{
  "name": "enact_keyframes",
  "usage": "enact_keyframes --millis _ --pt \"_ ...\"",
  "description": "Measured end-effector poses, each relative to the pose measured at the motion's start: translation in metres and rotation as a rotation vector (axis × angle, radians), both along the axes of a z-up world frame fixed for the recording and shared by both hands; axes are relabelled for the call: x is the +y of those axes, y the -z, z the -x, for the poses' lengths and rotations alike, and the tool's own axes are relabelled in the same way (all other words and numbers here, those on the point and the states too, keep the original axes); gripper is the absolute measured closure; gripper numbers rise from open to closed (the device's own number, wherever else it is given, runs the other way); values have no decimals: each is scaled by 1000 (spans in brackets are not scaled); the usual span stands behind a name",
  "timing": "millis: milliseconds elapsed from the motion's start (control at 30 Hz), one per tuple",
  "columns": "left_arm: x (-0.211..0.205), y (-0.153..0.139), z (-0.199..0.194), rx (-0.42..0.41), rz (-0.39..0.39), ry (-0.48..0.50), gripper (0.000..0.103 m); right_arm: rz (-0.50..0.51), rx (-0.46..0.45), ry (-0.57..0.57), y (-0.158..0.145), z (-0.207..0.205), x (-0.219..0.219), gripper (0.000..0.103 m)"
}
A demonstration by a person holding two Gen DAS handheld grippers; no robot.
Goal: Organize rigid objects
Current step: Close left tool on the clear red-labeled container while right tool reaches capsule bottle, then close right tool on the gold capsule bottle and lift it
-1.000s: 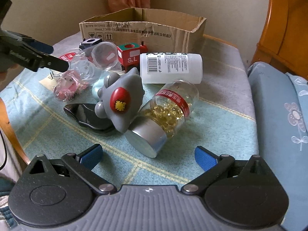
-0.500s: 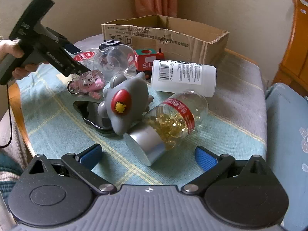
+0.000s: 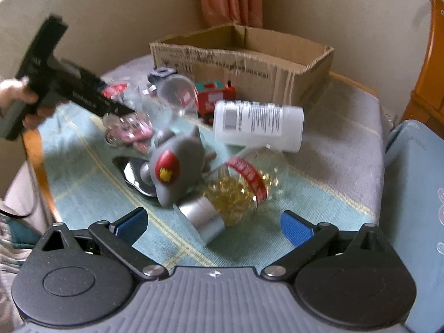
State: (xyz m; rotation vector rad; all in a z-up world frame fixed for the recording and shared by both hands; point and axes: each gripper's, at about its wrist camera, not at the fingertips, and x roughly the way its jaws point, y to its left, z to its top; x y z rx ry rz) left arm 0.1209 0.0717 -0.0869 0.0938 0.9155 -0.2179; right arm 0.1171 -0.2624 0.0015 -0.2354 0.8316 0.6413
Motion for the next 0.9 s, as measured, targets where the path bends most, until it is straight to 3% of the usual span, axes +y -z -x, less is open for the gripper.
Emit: enact_keyframes --millis 167,367,600,900 --pt "13 0 14 -7 3 -50 29 -18 -4 -77 -24 -16 -4 0" --pt "6 0 8 -6 1 -68 29 75 2 -197 -26 -42 10 0" --pt "3 1 13 -13 1 -86 29 2 102 -277 -24 -72 11 0" --pt "3 0 14 1 -2 -84 29 25 164 -283 -16 -44 8 0"
